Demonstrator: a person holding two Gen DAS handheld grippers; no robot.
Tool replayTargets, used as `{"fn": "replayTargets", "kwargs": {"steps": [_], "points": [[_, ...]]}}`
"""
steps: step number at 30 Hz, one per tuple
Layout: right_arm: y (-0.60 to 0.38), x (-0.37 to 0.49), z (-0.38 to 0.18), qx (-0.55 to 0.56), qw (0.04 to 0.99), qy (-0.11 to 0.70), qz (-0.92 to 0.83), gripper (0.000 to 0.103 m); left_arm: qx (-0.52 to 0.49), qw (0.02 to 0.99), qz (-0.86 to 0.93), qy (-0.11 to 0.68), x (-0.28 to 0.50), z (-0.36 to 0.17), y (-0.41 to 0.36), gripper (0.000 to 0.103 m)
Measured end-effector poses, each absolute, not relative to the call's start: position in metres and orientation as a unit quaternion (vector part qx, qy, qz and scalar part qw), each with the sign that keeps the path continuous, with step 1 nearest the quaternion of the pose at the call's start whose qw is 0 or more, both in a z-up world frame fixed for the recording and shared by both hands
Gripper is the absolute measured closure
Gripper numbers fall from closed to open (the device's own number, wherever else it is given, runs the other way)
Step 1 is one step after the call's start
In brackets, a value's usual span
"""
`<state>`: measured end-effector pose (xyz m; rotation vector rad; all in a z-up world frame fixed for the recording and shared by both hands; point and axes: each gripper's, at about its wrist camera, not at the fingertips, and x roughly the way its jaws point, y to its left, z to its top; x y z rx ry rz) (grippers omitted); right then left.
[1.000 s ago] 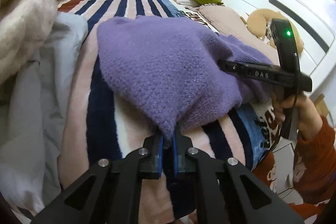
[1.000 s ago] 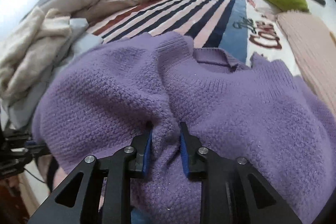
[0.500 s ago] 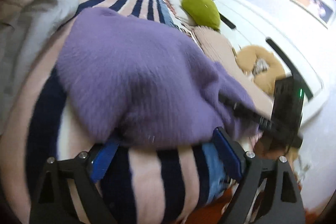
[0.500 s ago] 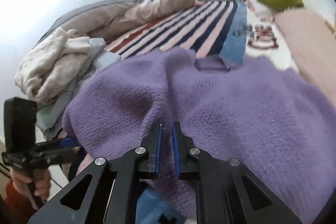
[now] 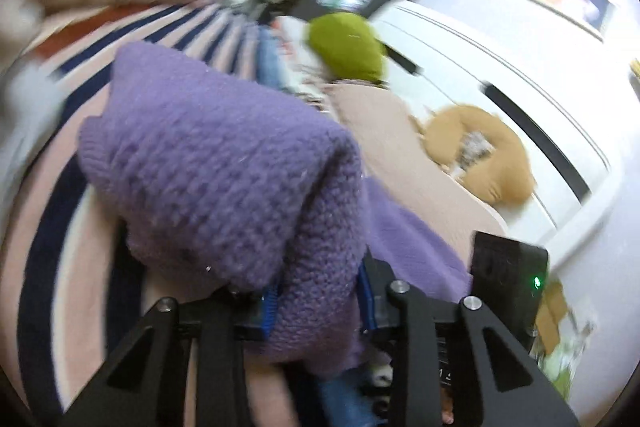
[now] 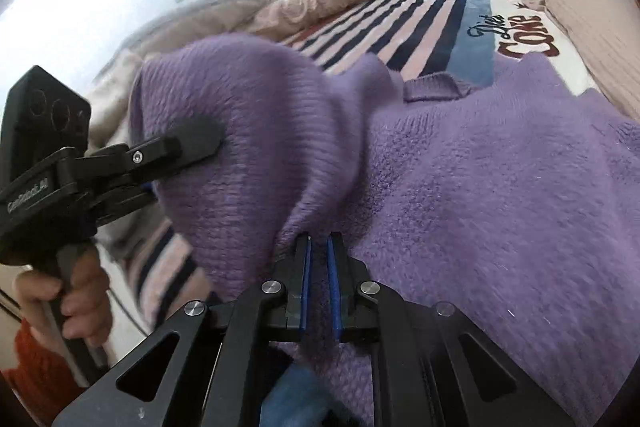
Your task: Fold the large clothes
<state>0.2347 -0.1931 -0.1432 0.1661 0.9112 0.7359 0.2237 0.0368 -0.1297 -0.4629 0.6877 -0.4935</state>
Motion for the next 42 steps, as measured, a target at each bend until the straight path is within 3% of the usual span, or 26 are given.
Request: {"fn": "replayTargets", "kwargs": {"steps": [3, 7, 11, 14, 15, 18, 21, 23, 25, 27, 29, 31, 36, 39, 41, 42], "points": [[-0.241, 0.223, -0.119, 0.13, 0.835, 0.406, 0.347, 0.098, -0.174, 0.881, -0.281, 0.337, 0.233, -0.115, -0.002, 0.075], [-0.32, 0.196, -0.087, 0.108, 0.885, 0.367, 0.263, 0.084, -0.119, 0.857, -0.337, 0.371, 0.247, -0.129, -0.064, 0.075], [-0.377, 0.182, -0.077, 0.117, 0.897, 0.363, 0.221, 0.083, -0.136, 0.826, -0.405, 0.368, 0.243, -0.145, -0.083, 0.056], [-0.384, 0.185, -0.068, 0.119, 0.895, 0.359, 0.237, 0.083, -0.142, 0.821, -0.416, 0.365, 0.241, -0.143, -0.08, 0.05], [-0.38, 0.188, -0.064, 0.118, 0.893, 0.356, 0.248, 0.078, -0.14, 0.82, -0.419, 0.365, 0.24, -0.143, -0.078, 0.05], [-0.352, 0.21, -0.047, 0.121, 0.881, 0.345, 0.301, 0.049, -0.15, 0.818, -0.421, 0.363, 0.241, -0.145, -0.08, 0.05], [-0.306, 0.239, -0.04, 0.112, 0.856, 0.362, 0.353, 0.042, -0.149, 0.823, -0.412, 0.361, 0.239, -0.149, -0.079, 0.05], [-0.284, 0.257, -0.05, 0.108, 0.836, 0.396, 0.365, 0.042, -0.137, 0.829, -0.407, 0.357, 0.231, -0.149, -0.079, 0.048], [-0.262, 0.274, -0.068, 0.087, 0.827, 0.431, 0.35, 0.05, -0.131, 0.837, -0.395, 0.356, 0.226, -0.146, -0.078, 0.048], [-0.258, 0.281, -0.078, 0.083, 0.83, 0.436, 0.337, 0.051, -0.132, 0.84, -0.392, 0.352, 0.221, -0.142, -0.068, 0.046], [-0.26, 0.281, -0.082, 0.093, 0.835, 0.434, 0.325, 0.052, -0.158, 0.831, -0.405, 0.347, 0.214, -0.138, -0.05, 0.03], [-0.262, 0.28, -0.081, 0.087, 0.839, 0.433, 0.317, 0.052, -0.203, 0.83, -0.392, 0.341, 0.209, -0.136, -0.023, 0.027], [-0.266, 0.274, -0.072, 0.072, 0.845, 0.435, 0.302, 0.052, -0.243, 0.849, -0.284, 0.374, 0.239, -0.166, 0.019, 0.027], [-0.259, 0.262, -0.058, 0.042, 0.86, 0.421, 0.286, 0.05, -0.263, 0.834, -0.271, 0.401, 0.26, -0.19, 0.017, 0.038], [-0.251, 0.251, -0.049, 0.022, 0.869, 0.408, 0.28, 0.046, -0.284, 0.824, -0.282, 0.401, 0.266, -0.197, 0.015, 0.042], [-0.245, 0.244, -0.042, 0.007, 0.873, 0.396, 0.283, 0.038, -0.29, 0.823, -0.285, 0.398, 0.269, -0.198, 0.013, 0.043]]}}
